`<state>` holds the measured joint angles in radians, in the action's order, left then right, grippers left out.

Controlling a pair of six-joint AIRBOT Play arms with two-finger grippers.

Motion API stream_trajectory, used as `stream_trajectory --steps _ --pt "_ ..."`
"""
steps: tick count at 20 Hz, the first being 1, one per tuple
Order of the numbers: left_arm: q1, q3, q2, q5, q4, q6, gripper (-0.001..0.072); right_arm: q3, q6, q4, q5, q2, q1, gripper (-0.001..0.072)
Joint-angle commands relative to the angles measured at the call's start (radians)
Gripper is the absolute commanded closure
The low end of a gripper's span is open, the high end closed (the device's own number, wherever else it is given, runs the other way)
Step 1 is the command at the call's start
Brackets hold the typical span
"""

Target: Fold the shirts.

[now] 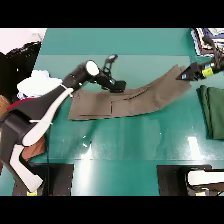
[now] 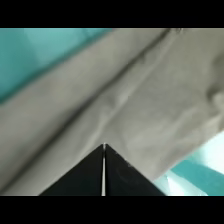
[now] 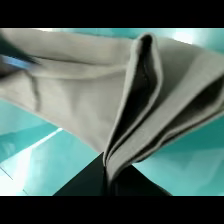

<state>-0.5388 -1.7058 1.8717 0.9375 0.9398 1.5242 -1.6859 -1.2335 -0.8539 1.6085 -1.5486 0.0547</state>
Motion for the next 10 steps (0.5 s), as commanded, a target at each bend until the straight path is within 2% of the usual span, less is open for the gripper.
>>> stream_trajectory --steps 1,5,10 --pt "-0.058 -0.033 0.076 0.016 -0.005 0.005 0.0681 -0.094 -0.065 0.0 -0.062 0.061 -0.124 0.0696" --pt "-0.065 -0.033 0.081 0.032 0.0 0.005 0.0681 -0.188 -0.068 -0.001 -0.089 0.061 -0.252 0.0696" --pt "-0.062 -0.033 0.08 0.045 0.01 -0.018 0.0681 -0.202 -0.069 -0.001 -0.16 0.061 -0.356 0.0696"
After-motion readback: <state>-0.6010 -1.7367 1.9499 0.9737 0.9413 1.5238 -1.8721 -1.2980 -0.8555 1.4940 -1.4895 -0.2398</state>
